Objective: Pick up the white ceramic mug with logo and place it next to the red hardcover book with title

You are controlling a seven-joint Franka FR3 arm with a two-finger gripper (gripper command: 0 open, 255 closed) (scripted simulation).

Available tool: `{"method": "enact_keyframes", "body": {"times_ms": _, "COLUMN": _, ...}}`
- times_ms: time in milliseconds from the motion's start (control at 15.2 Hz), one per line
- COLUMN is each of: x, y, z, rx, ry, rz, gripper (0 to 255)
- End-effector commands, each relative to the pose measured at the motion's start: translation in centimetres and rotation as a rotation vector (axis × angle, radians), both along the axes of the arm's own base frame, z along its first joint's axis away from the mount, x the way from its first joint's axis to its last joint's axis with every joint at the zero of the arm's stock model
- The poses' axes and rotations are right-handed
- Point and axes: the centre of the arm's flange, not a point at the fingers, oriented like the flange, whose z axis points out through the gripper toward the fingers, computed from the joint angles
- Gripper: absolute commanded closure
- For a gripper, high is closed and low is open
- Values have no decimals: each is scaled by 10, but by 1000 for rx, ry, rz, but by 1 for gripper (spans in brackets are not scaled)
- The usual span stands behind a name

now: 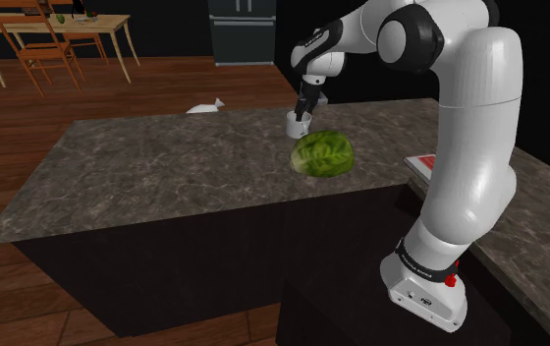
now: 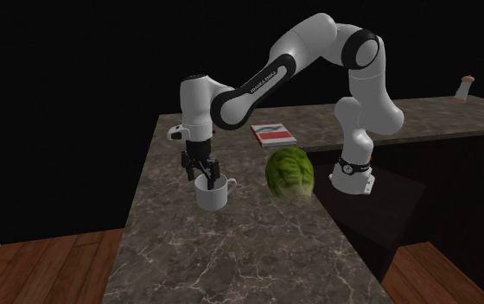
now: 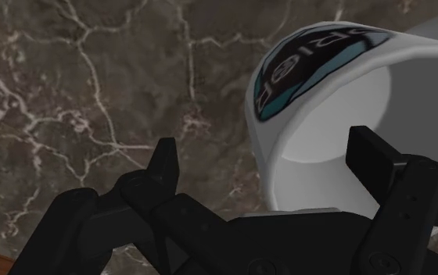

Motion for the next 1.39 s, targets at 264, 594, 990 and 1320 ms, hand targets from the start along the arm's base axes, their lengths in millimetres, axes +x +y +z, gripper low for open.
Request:
{"method": "enact_keyframes", "body": {"times_ms": 264, "x": 0, "y": 0, "z": 0, "rx": 0, "ry": 0, "rz": 0, "gripper": 0}}
{"method": "enact_keyframes", "body": {"times_ms": 594, "x": 0, "y": 0, "z": 0, "rx": 0, "ry": 0, "rz": 0, "gripper": 255}}
{"method": "enact_keyframes", "body": {"times_ms": 990, "x": 0, "y": 0, "z": 5, "rx": 0, "ry": 0, "rz": 0, "gripper": 255}}
{"method": "enact_keyframes", "body": {"times_ms": 1320, "x": 0, "y": 0, "z": 31, "rx": 0, "ry": 0, "rz": 0, "gripper": 255}}
